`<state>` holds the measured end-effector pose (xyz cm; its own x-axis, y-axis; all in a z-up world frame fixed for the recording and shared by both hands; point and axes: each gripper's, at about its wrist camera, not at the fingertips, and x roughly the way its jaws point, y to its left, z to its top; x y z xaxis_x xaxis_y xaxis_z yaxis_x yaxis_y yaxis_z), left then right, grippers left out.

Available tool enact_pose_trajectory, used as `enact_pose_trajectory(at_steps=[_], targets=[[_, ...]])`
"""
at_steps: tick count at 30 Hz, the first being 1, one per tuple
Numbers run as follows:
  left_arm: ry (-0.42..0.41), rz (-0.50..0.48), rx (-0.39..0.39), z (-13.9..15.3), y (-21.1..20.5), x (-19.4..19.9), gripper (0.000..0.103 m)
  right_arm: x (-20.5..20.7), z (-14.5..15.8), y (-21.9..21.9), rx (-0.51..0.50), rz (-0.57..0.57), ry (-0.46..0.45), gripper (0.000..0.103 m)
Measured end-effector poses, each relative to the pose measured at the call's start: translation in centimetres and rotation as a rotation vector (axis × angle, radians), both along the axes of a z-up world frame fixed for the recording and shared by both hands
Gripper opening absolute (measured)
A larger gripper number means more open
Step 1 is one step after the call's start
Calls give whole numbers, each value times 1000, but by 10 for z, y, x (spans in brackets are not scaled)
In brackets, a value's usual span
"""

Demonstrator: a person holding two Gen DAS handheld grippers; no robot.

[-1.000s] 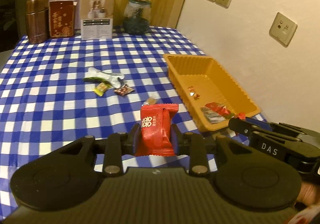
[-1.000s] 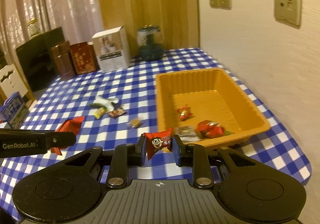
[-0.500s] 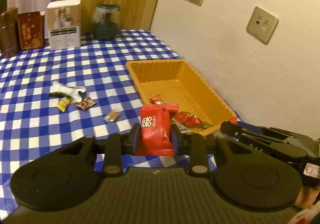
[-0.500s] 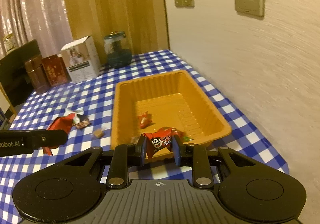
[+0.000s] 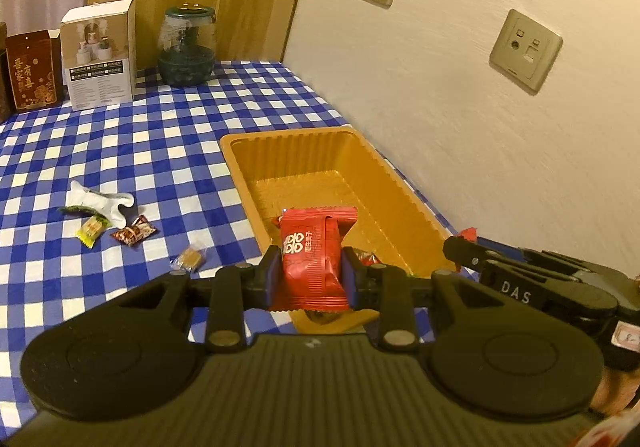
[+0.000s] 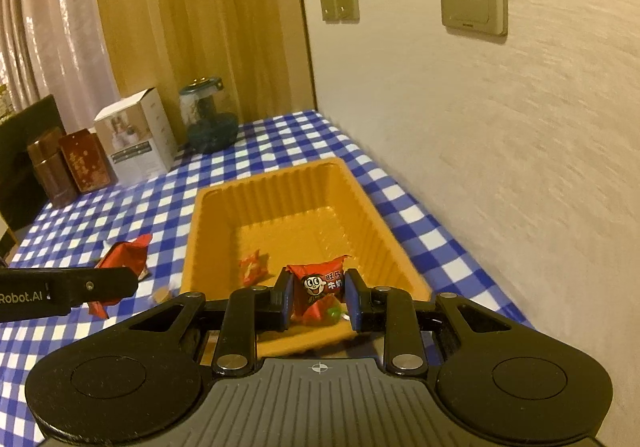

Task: Organize snacks
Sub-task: 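Open the left gripper to drop the red packet while the right drops the red candy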

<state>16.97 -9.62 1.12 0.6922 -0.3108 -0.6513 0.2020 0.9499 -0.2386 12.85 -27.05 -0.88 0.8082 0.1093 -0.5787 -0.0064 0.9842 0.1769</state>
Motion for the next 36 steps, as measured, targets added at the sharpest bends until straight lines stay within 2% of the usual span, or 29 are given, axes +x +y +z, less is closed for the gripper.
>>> enact_pose_trajectory(at_steps=[16,19,36], targets=[[-1,-34,6,-11,-35,50,29,28,-12,-16,7,-21,16,27],[1,-29,7,-15,-35,55,42,29,-13,-18,8,-23,22,27],[35,65,-4,-27,20,17,42,30,-14,-9,60,10,21,28]])
